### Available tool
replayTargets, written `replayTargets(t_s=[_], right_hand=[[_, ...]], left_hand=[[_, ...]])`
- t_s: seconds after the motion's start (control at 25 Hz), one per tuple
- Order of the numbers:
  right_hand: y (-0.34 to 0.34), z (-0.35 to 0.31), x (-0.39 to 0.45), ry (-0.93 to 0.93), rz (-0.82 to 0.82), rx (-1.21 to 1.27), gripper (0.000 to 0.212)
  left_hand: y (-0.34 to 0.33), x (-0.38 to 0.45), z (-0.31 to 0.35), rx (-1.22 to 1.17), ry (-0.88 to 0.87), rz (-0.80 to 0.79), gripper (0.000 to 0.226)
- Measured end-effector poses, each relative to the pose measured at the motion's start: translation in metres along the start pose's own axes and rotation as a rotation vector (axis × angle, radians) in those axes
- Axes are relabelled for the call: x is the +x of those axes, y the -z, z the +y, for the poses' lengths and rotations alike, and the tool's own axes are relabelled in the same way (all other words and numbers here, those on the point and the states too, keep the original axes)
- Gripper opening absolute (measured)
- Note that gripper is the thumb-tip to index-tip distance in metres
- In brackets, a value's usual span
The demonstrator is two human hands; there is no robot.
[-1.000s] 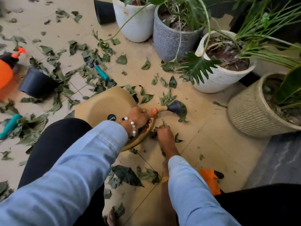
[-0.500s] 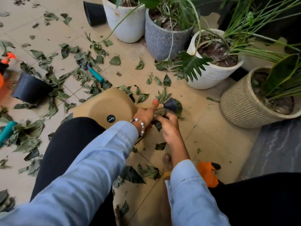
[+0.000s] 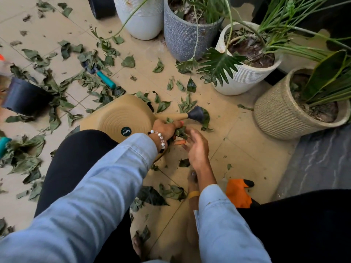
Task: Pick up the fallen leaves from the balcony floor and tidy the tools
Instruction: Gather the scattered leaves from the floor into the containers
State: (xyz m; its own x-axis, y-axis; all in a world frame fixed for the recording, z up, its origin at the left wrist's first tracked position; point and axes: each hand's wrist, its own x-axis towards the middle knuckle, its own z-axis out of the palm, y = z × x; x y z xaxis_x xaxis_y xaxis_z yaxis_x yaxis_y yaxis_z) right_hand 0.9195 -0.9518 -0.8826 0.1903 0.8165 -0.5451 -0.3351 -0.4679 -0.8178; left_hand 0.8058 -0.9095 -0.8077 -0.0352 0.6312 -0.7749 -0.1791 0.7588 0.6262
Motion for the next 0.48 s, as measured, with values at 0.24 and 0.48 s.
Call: replayTargets(t_s=[0.24,0.48], right_hand=[[0.037,0.109,0.001,0.259,-0.071,-1.614,0.046],[0.042,0.061,0.029,0.258,0.386,-0.895,0.038]], left_hand=[[0.005,0.006,0.004,-0.021,-0.026,0.066,0.025],[0.006,0.012,0.004,0.088,-0.084,0.117,0.033]])
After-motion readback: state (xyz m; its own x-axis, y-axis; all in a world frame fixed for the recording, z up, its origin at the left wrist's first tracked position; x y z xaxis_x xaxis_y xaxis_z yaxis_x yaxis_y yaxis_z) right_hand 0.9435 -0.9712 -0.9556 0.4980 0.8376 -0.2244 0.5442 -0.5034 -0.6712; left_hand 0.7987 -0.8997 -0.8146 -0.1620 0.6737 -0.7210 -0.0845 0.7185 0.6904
